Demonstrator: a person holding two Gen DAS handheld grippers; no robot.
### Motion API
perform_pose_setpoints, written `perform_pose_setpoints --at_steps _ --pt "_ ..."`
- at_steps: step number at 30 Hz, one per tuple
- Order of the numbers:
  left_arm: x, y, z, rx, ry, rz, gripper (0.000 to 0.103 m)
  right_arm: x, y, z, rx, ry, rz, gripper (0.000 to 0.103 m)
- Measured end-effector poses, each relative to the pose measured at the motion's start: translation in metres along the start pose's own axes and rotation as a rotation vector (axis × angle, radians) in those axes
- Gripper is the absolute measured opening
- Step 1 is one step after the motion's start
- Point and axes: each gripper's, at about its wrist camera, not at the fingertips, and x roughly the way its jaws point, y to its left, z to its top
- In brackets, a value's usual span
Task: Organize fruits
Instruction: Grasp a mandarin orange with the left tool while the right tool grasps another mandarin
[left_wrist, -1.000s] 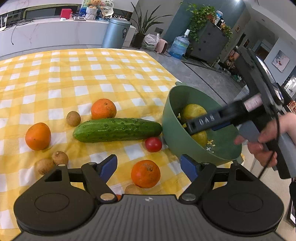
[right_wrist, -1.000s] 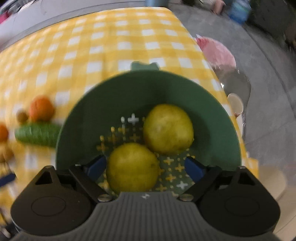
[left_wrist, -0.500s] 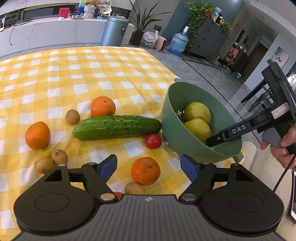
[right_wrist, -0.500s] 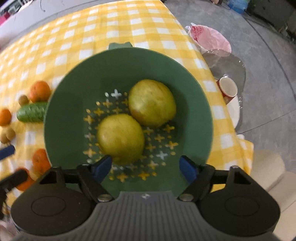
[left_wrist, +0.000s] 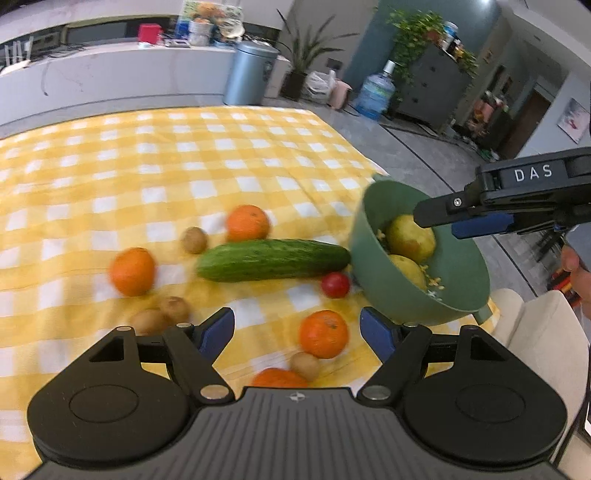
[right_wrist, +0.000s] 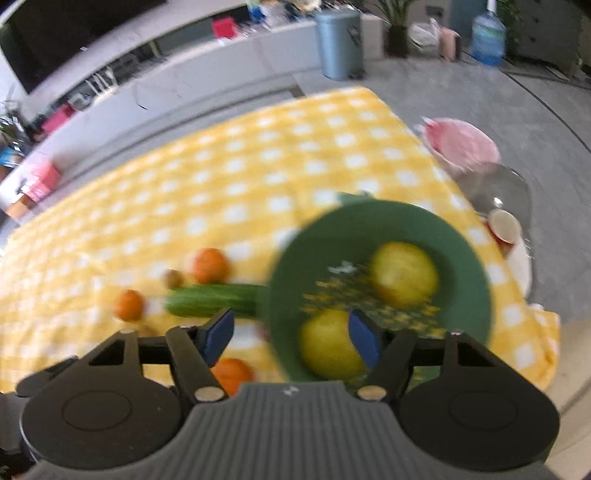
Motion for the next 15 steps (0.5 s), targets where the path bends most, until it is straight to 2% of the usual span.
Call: perform_pose_setpoints --at_steps 2,4,7,9,12,15 --pt "-0.011 0.007 0.001 -0.013 -0.011 0.032 0.091 -0.003 0.018 -0.002 0.004 -0.026 0.032 0.059" --pt "-0.023 0.015 0.001 -0.025 -0.025 0.059 0.091 -0.004 0.033 -0.005 0.024 -0.046 0.076 0.052" --pt "-0.038 0.029 0.003 -0.051 -0.046 0.093 0.091 -0.002 0.047 -0.011 0.124 -0.062 0.179 0.049" --pt "-0.045 0.042 0.003 -0.094 -0.051 0.115 0.091 0.000 0.053 -0.017 0.179 -0.072 0.203 0.049" --pt "-0.046 0.059 0.002 -0.145 -0.049 0.119 0.091 0.003 0.061 -0.039 0.271 -0.121 0.155 0.049" --pt "-0.038 0.070 -0.001 -0.160 -0.037 0.105 0.091 0.018 0.064 -0.065 0.340 -0.118 0.086 0.047"
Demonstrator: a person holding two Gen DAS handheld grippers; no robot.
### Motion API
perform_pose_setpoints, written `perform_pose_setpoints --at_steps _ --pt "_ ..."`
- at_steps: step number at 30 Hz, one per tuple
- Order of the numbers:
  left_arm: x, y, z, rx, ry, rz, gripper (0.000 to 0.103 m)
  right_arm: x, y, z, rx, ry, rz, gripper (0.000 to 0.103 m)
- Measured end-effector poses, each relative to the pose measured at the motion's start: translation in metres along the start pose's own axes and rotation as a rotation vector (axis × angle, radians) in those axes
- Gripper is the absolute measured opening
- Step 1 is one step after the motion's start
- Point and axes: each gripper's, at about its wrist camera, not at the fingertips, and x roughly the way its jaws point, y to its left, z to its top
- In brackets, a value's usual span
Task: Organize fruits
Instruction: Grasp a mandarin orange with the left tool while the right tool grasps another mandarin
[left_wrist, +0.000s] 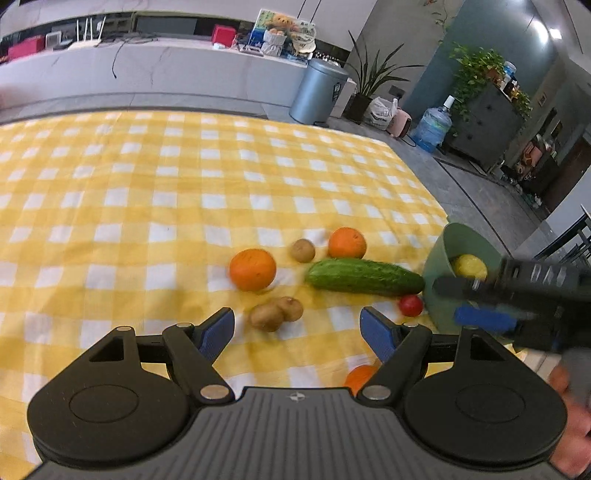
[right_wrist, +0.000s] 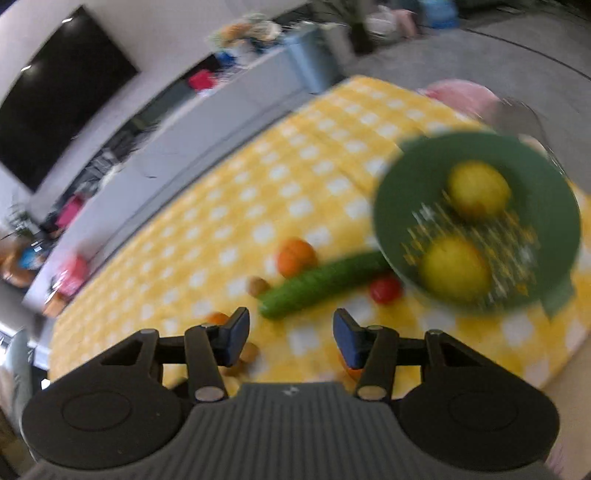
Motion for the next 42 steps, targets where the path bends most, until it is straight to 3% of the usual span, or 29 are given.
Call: perform_pose_setpoints --at_steps 3,6,10,13,18,24,30,33,36,42 --pt "0.011 0.002 -0.003 0.007 0.022 -0.016 0.091 0.017 -0.010 -0.017 0.025 0.025 -0.025 0.041" --pt "0.022 0.000 -0.008 0.057 0.061 -0.067 0.091 0.032 -0.022 -0.024 0.049 0.042 -0.078 0.041" --pt "0.036 -0.002 -0.017 0.141 0.093 -0.122 0.091 0.052 -0.028 -0.026 0.001 0.024 -0.202 0.042" --pt "0.044 -0.006 -0.024 0.190 0.113 -0.141 0.091 0.061 -0.035 -0.023 0.027 0.037 -0.164 0.042" --pt "0.051 -0.024 -0.038 0.295 0.138 -0.202 0.091 0.069 -0.037 -0.023 0.016 0.059 -0.182 0.041" --pt "0.059 -0.041 -0.052 0.370 0.151 -0.210 0.091 0.071 -0.038 -0.024 0.015 0.057 -0.174 0.041" --pt "0.067 -0.049 -0.059 0.371 0.145 -0.183 0.090 0.070 -0.040 -0.024 0.021 0.057 -0.162 0.041" --pt "0.067 -0.052 -0.062 0.384 0.129 -0.173 0.078 0.069 -0.042 -0.024 0.026 0.058 -0.156 0.041" --pt "0.065 -0.049 -0.062 0.344 0.119 -0.227 0.051 0.068 -0.042 -0.024 0.029 0.057 -0.152 0.041" --pt "0.063 -0.050 -0.062 0.347 0.113 -0.222 0.051 0.067 -0.043 -0.025 0.037 0.057 -0.141 0.040"
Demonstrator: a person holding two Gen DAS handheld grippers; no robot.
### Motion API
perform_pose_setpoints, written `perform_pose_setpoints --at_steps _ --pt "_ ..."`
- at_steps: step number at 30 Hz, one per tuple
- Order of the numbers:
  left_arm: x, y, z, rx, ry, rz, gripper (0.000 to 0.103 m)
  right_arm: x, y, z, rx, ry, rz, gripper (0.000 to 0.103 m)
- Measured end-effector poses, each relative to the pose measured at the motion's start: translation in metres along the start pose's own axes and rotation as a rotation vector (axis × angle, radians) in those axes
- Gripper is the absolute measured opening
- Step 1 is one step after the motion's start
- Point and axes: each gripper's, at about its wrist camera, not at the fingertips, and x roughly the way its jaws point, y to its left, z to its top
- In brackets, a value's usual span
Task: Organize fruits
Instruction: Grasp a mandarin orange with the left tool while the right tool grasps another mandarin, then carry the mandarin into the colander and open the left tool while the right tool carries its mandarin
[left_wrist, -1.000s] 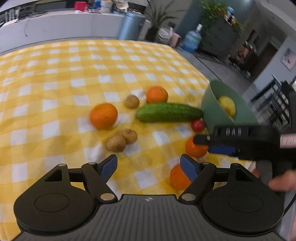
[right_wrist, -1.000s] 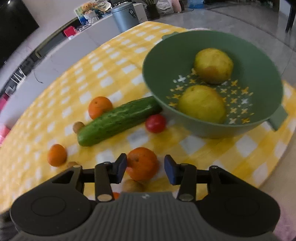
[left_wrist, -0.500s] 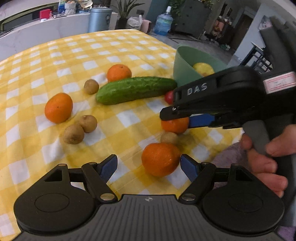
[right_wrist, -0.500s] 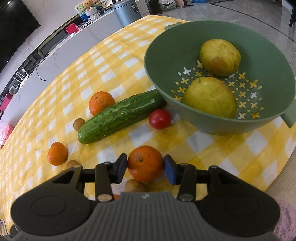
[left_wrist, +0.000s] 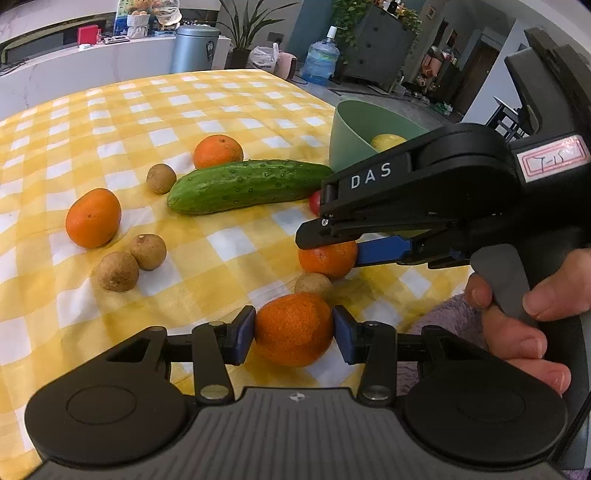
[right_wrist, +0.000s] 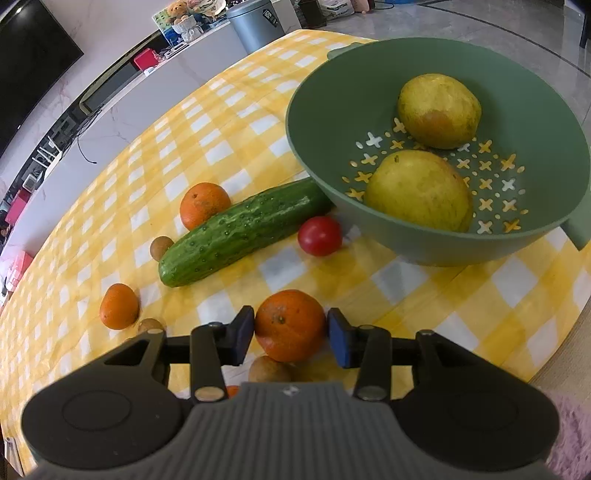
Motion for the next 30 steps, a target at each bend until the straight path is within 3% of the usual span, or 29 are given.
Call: perform_pose_setpoints --at_steps 15,30 --pt "-0.007 0.009 0.006 -0.078 -0.037 0.022 0.051 -0.006 -0.001 0.001 0.010 -0.030 0.062 0.040" --pt "-0.021 0.007 0.013 -0.124 -0.119 0.060 0.051 -0.026 -0.007 0.003 0.042 -0.118 0.264 0.040"
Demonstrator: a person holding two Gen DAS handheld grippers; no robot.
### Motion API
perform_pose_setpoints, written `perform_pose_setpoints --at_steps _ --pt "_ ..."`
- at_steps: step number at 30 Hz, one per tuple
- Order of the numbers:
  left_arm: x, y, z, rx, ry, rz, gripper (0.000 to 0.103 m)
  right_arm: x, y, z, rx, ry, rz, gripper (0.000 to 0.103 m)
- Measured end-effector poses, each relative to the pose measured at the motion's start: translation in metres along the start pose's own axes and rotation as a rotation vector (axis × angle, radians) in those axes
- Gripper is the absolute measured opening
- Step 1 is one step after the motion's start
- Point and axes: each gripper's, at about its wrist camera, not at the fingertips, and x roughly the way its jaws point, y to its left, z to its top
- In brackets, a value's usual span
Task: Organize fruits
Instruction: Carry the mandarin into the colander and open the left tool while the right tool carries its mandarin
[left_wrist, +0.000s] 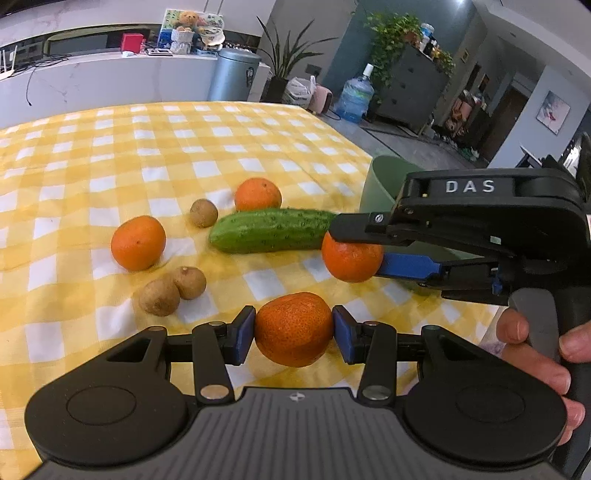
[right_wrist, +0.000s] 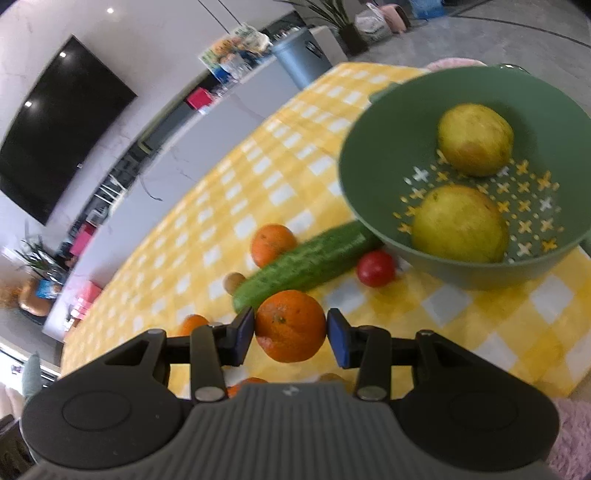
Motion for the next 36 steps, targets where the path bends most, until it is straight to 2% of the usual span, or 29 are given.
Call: perform_pose_setpoints --at_steps 5,8,10,12,15,19,26,31,36 --pt "-0.005 -0.012 0.012 -0.051 -0.032 -0.044 0.051 -0.015 -0.008 0.009 0.064 -0.058 0.095 0.040" --pt "-0.005 -0.025 0.025 -0.055 -0.057 -0.076 0.051 -0.031 -0.025 0.019 0.155 -0.076 0.210 0.040" --pt "-0.005 -0.036 0.036 -0.069 -0.094 -0.091 0.051 -0.046 -0.039 0.026 0.220 -0.121 0.271 0.040" --pt "-0.004 -0.047 0.048 -0.080 -0.110 -0.117 0.051 -0.064 -0.053 0.033 0.252 -0.183 0.290 0.040" --pt "0.004 -0.061 0.065 -0.113 -0.116 -0.153 0.051 -0.094 -0.080 0.039 0.301 -0.304 0.242 0.040" --pt "0.030 -0.076 0.084 -0.163 -0.074 -0.210 0.051 -0.111 -0.107 0.038 0.379 -0.402 0.124 0.040" --pt "0.085 -0.097 0.093 -0.182 0.050 -0.303 0.051 -0.108 -0.111 0.038 0.363 -0.443 -0.022 0.040" --pt "0.116 -0.106 0.089 -0.197 0.118 -0.354 0.051 -0.108 -0.125 0.038 0.410 -0.453 -0.035 0.040" --pt "0.135 -0.109 0.086 -0.188 0.157 -0.381 0.051 -0.120 -0.139 0.036 0.479 -0.534 -0.002 0.040"
